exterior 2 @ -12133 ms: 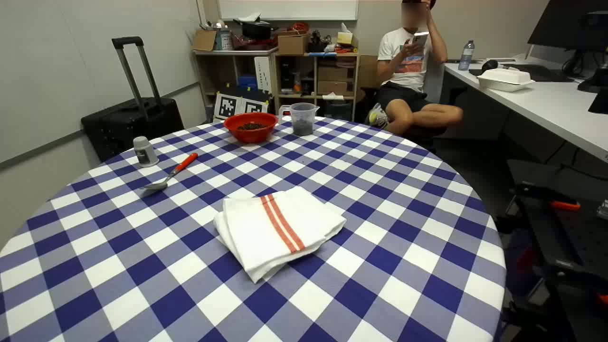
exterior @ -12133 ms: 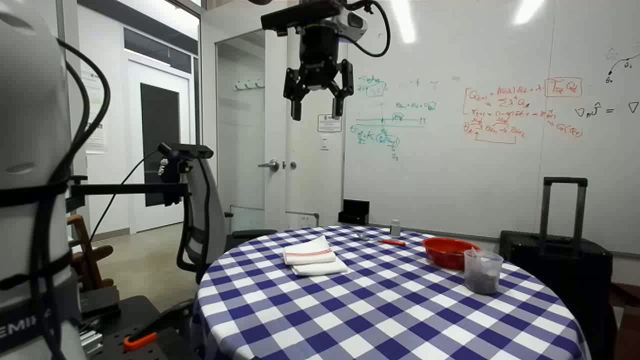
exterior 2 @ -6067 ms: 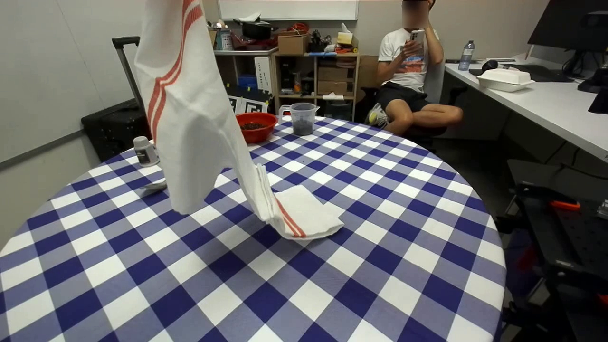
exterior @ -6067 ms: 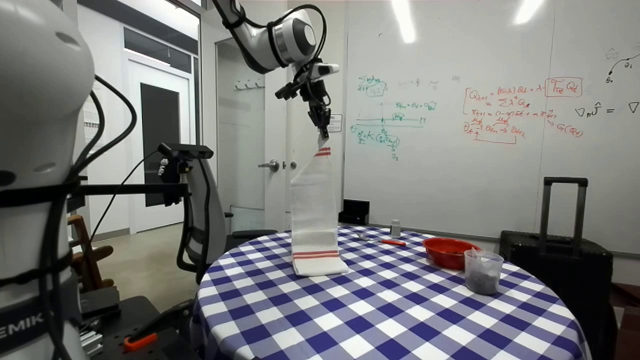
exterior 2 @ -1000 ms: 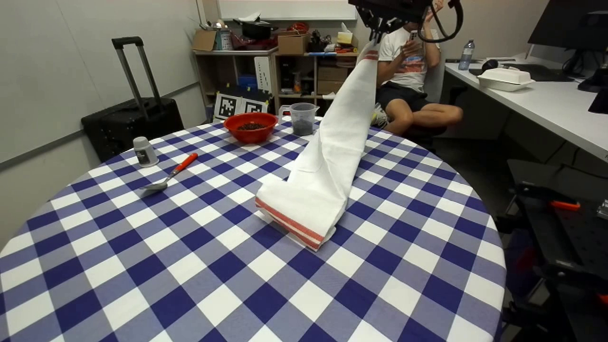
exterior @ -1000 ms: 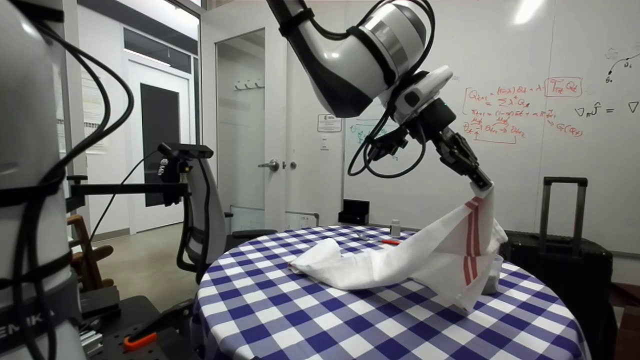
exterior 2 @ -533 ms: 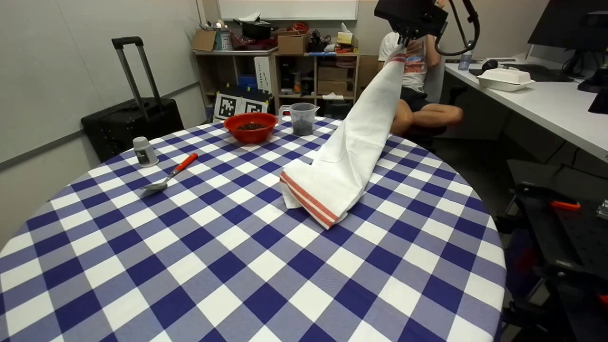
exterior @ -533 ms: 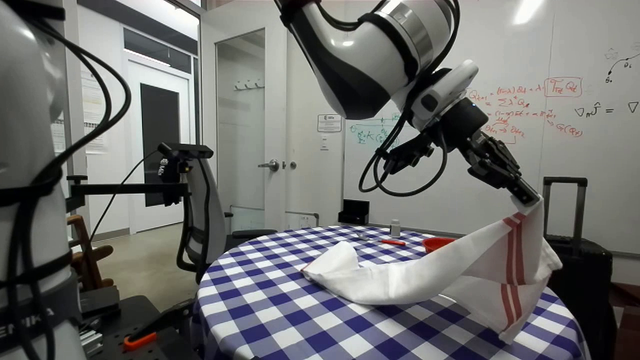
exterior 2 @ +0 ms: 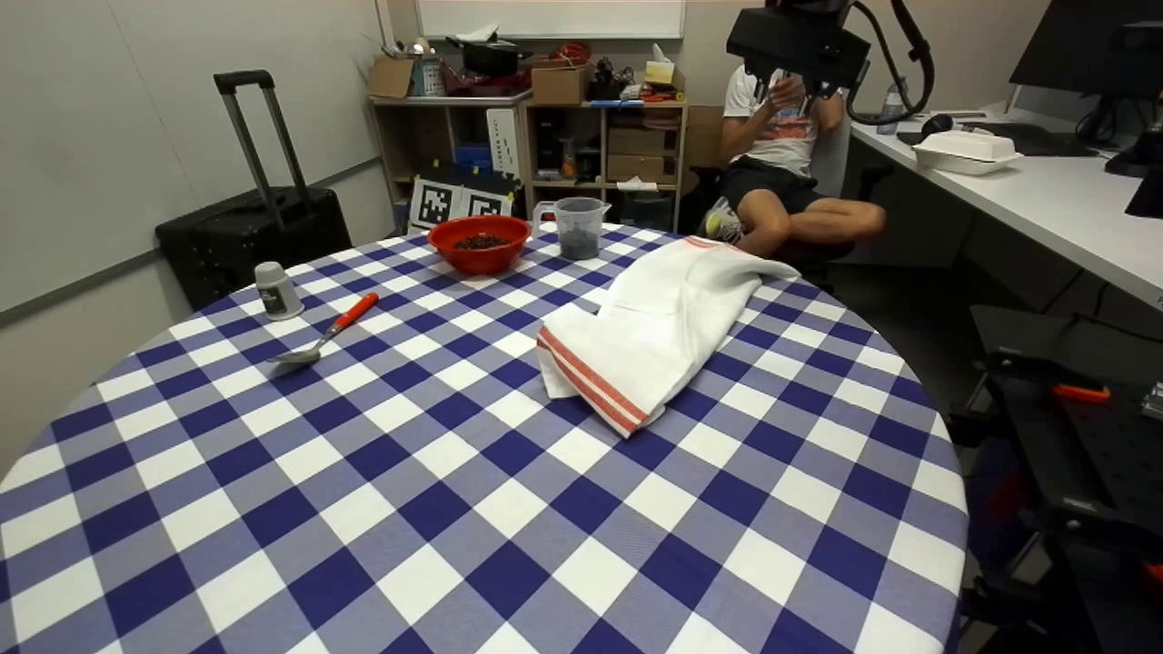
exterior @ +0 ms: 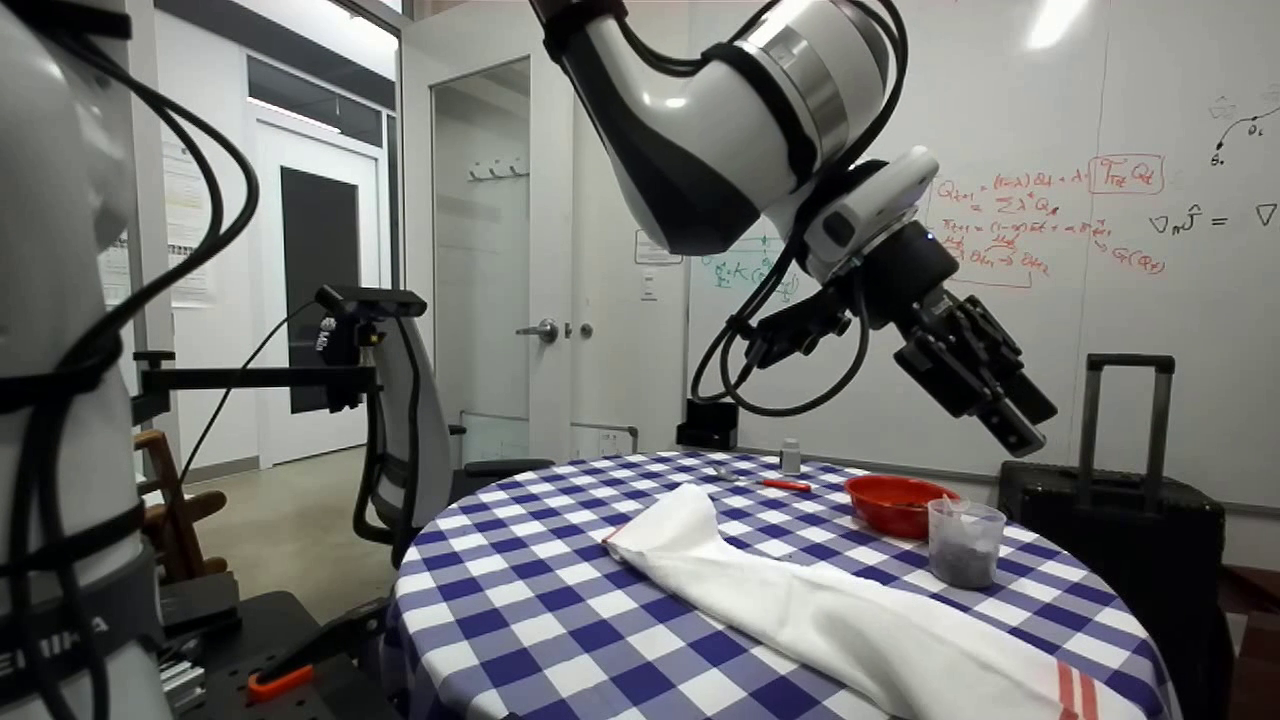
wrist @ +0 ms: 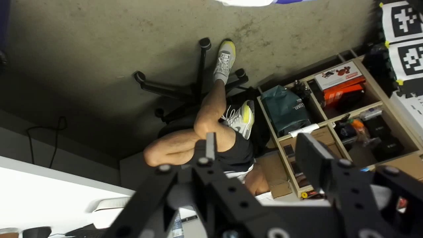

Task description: Unfold the dish cloth on the table

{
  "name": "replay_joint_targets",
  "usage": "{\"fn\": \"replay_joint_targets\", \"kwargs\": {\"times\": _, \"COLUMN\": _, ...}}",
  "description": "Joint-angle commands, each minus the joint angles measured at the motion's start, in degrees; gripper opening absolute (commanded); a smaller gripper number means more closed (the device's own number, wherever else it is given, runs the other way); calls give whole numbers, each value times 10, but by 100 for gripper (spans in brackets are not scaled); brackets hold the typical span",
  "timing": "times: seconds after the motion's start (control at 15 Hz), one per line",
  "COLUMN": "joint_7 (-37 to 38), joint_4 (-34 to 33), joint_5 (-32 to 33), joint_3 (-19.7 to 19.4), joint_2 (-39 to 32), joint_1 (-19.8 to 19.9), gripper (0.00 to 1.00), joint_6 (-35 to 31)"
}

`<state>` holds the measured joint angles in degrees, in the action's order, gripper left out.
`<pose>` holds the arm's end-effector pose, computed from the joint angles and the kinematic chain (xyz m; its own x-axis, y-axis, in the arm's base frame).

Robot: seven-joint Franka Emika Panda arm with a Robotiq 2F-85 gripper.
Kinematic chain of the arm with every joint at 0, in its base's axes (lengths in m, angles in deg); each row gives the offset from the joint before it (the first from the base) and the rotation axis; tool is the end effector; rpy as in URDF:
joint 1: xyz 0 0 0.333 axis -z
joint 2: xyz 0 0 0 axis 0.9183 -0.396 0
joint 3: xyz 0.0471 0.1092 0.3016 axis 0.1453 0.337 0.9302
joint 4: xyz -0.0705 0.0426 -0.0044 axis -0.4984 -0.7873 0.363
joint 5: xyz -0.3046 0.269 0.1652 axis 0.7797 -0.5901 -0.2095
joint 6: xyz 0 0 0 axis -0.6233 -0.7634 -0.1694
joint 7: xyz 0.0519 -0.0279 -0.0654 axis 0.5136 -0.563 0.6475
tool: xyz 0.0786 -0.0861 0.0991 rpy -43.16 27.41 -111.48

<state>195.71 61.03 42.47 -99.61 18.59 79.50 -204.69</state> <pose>0.4907 -0.2896 0.2611 -0.1886 -0.7505 0.6333 -0.9646 0.0207 -0.2628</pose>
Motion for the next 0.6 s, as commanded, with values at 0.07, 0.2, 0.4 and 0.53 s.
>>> {"fn": "replay_joint_targets", "kwargs": {"times": 0.07, "joint_7": -41, "joint_4": 39, "joint_5": -40, "joint_3": 26, "joint_2": 31, "joint_1": -1, "gripper": 99, "joint_6": -15}}
{"fn": "replay_joint_targets", "kwargs": {"times": 0.2, "joint_7": -128, "joint_4": 71, "joint_5": -122, "joint_3": 46, "joint_2": 46, "joint_1": -10, "gripper": 100, "joint_6": -38}}
{"fn": "replay_joint_targets", "kwargs": {"times": 0.4, "joint_7": -244, "joint_4": 110, "joint_5": -254, "joint_3": 83, "joint_2": 74, "joint_1": -38, "gripper": 100, "joint_6": -48}}
{"fn": "replay_joint_targets", "kwargs": {"times": 0.53, "joint_7": -320, "joint_4": 124, "joint_5": -352, "joint_3": 107, "joint_2": 82, "joint_1": -64, "gripper": 100, "joint_6": -50}}
